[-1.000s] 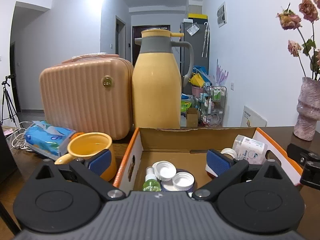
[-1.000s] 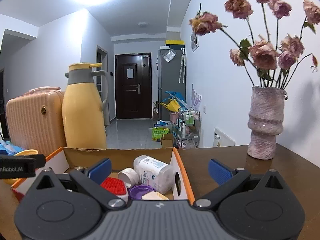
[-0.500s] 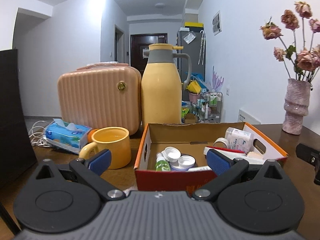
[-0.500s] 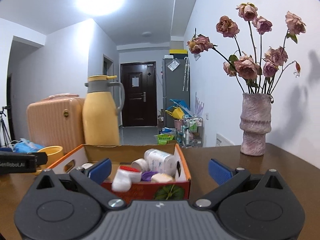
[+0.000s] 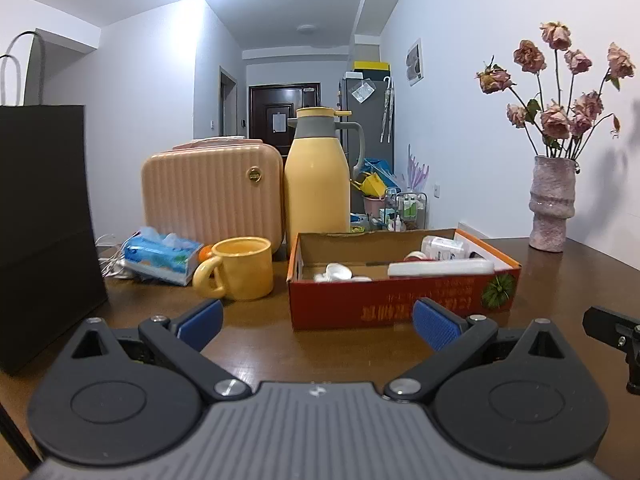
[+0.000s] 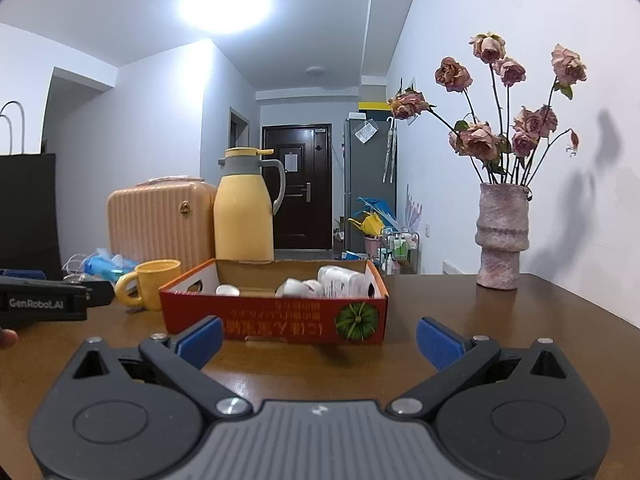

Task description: Organize rigid objects

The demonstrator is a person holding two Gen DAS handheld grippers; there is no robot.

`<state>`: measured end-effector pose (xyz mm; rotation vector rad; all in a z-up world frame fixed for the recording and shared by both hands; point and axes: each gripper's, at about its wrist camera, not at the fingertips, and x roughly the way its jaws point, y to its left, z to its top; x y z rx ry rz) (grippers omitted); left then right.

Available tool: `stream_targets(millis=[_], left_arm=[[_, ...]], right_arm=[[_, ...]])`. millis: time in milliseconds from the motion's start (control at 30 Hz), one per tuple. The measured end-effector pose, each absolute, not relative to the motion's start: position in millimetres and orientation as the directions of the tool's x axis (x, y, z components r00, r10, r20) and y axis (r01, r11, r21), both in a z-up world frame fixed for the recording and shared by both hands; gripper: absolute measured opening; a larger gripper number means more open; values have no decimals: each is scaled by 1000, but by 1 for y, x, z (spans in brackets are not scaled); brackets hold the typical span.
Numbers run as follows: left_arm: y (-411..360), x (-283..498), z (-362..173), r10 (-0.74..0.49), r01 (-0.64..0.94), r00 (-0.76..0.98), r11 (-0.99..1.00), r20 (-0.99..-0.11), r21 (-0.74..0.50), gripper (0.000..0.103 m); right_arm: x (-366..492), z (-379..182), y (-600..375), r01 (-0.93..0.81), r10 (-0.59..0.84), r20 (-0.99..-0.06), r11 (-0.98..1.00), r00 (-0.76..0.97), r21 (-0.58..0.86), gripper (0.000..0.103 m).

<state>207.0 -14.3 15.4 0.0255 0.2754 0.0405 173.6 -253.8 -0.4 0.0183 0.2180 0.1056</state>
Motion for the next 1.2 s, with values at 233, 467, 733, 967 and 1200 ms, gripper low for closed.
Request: stream_targets(millis=[233,467,733,967,1200], left_arm=[[-5,154,5,56,-52,966,998,-251,21,103],[-4,118,0,47,-44,968,999,-247,19,103],[-7,100,3,36,-33,974,999,-222,19,103],[-6,94,5,32,-29,977,999,-212,17,103],[-6,91,5,30,-27,978,1000,-207,15,103]], right_arm=[[127,-12,-251,-95,94,-232,995,968,8,103],[99,-16,-249,-98,100,-248,995,964,19,103],[90,-13,-248,-112,115,-236,993,965,26,103],[87,-11,-249,-116,119,-231,993,966,25,103],[85,-10,-249,-113,117,-229,993,966,28,103]])
